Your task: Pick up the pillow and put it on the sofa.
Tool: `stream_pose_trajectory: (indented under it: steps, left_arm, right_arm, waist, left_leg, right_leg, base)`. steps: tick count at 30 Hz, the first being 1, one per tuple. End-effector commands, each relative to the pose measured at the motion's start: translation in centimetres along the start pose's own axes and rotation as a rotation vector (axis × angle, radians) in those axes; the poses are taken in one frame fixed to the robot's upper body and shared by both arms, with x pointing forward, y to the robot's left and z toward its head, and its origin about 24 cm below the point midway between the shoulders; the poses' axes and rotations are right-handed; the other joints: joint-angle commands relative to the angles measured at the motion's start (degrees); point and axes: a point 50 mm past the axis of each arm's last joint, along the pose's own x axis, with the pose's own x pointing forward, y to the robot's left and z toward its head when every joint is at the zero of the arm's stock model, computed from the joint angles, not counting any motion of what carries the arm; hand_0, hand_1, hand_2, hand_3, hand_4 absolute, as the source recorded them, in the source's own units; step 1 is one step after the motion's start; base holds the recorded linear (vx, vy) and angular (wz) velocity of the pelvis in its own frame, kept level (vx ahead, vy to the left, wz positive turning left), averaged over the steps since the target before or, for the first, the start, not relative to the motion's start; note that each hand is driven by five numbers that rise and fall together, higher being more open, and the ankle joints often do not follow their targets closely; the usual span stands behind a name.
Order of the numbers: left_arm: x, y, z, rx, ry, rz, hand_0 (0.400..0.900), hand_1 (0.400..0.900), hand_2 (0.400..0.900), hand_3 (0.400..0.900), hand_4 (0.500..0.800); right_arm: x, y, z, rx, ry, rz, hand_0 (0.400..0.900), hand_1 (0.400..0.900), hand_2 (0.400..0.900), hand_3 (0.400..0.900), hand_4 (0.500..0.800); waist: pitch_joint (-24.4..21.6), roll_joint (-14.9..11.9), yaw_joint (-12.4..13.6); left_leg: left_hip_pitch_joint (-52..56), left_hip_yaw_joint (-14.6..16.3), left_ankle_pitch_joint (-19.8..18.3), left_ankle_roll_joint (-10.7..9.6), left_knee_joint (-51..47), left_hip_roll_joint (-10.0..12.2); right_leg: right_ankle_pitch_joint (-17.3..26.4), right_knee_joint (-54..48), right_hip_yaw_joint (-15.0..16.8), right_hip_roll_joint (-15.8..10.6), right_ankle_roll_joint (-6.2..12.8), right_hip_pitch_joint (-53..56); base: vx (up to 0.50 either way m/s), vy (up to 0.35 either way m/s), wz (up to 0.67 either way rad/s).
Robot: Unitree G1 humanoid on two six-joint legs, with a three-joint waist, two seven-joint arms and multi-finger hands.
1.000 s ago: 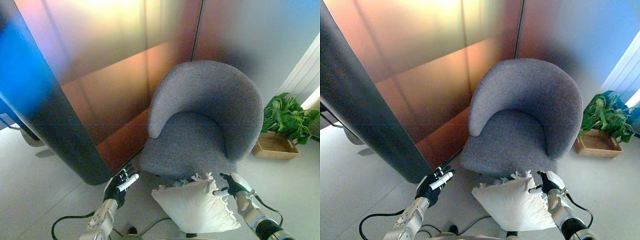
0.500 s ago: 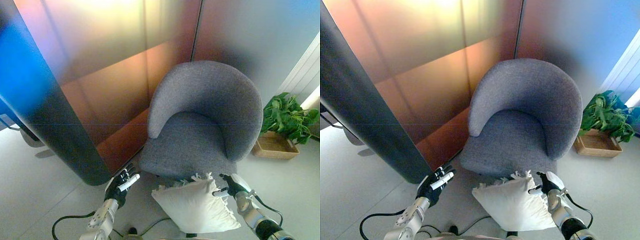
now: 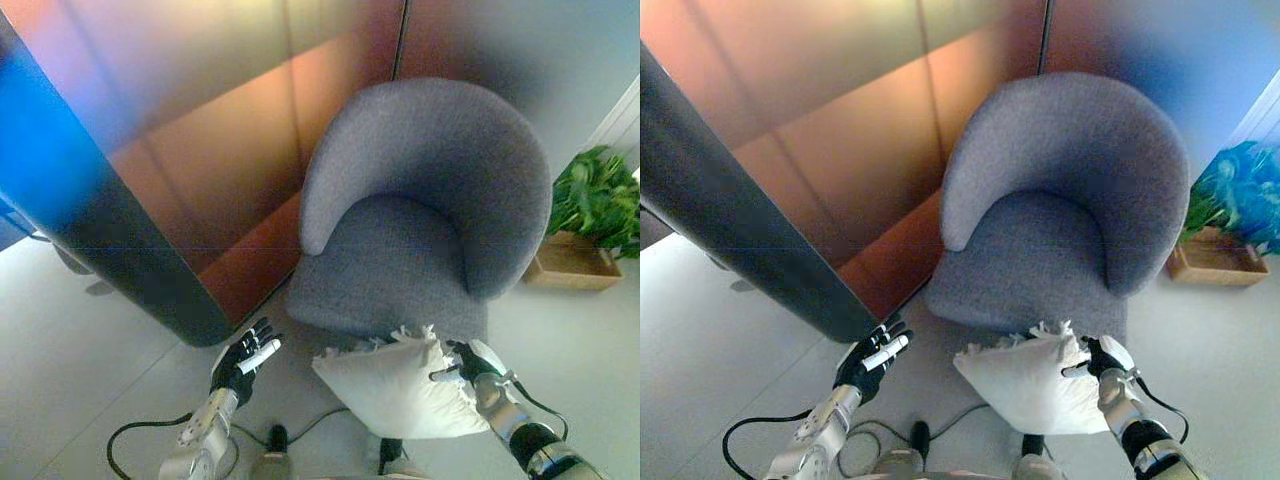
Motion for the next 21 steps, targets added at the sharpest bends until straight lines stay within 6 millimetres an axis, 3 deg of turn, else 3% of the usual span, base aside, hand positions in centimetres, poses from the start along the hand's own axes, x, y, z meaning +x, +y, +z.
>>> stream_pose_trajectory:
  steps: [1,10,21]
  left_arm:
    - [2.1,-3.5,7.0,0.018,-0.281,-0.174,0.900,0.900,0.900,0.900,0.800]
    - [3.1,-5.3,10.4,0.013,-0.394,-0.224,0.900,0.900,0.900,0.900,0.800]
    - [3.2,-6.3,12.3,0.013,-0.462,-0.246,0.900,0.900,0.900,0.900,0.800]
  right_arm:
    - [1.4,-7.9,5.5,-0.017,-0.146,-0.244,0.900,0.900,0.900,0.900,0.800]
    - [1.6,-11.6,8.6,0.040,-0.189,-0.338,0.900,0.900,0.900,0.900,0.800]
    - [1.5,-14.5,9.7,0.061,-0.200,-0.396,0.900,0.900,0.900,0.900,0.800]
  waist:
    - [4.16,-1.61,1.94]
    - [9.50,-0.88,1.95]
    - [12.64,-0.47,2.22]
  left_leg:
    - [-2.43,-2.55,-2.32,0.81,3.67,-0.42]
    - [-7.13,-3.11,-1.91,0.80,4.97,-1.01]
    - [-10.38,-2.44,-1.31,0.65,5.94,-1.39]
  right_leg:
    - [-0.65,2.75,2.52,-5.48,5.51,-0.21]
    - [0.35,2.75,3.37,-5.40,5.34,-4.26]
    - [0.97,3.19,3.02,-5.70,5.41,-7.07]
  base:
    - [-0.11,0.011,-0.06]
    - [-0.12,-0.012,-0.02]
    - [-0.08,-0.003,-0.02]
